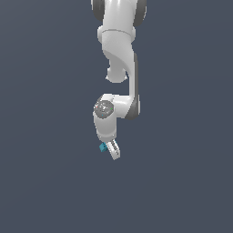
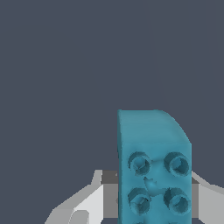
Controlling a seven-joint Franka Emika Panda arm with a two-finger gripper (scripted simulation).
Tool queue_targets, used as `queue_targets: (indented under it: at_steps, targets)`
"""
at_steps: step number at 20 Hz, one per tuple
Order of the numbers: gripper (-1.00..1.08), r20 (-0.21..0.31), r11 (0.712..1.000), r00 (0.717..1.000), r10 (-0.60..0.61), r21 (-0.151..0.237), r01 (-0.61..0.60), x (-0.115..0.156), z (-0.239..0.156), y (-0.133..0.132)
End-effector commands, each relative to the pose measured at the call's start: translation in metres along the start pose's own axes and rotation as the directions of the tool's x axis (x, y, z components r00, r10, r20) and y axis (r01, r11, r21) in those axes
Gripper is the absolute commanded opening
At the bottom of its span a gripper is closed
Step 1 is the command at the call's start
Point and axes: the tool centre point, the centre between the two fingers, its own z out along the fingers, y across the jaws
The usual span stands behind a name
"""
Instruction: Pick up the object and move it to a goal position.
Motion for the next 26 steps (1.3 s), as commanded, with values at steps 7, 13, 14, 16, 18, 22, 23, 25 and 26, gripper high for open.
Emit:
queue_targets:
  at_steps: [7, 13, 14, 16, 18, 22, 23, 25, 26]
  targets:
    - [-1.00, 0.000, 1.000, 1.000, 0.000, 0.000, 0.000, 0.005, -0.017, -0.002]
    - [-1.00, -0.001, 1.000, 1.000, 0.001, 0.000, -0.001, 0.017, -0.058, -0.007]
    - [-1.00, -0.001, 1.000, 1.000, 0.001, 0.000, -0.001, 0.019, -0.066, -0.009]
    - [-1.00, -0.001, 1.000, 1.000, 0.001, -0.001, -0.001, 0.024, -0.081, -0.011]
    - [-1.00, -0.001, 1.000, 1.000, 0.001, -0.001, -0.001, 0.028, -0.094, -0.013]
    - [-1.00, -0.001, 1.000, 1.000, 0.001, -0.001, -0.001, 0.033, -0.111, -0.016]
    - [-1.00, -0.001, 1.000, 1.000, 0.001, -0.001, -0.001, 0.034, -0.114, -0.017]
    - [-1.00, -0.001, 1.000, 1.000, 0.001, -0.001, -0.001, 0.035, -0.117, -0.018]
    - [-1.00, -0.001, 1.000, 1.000, 0.001, -0.001, -0.001, 0.036, -0.118, -0.018]
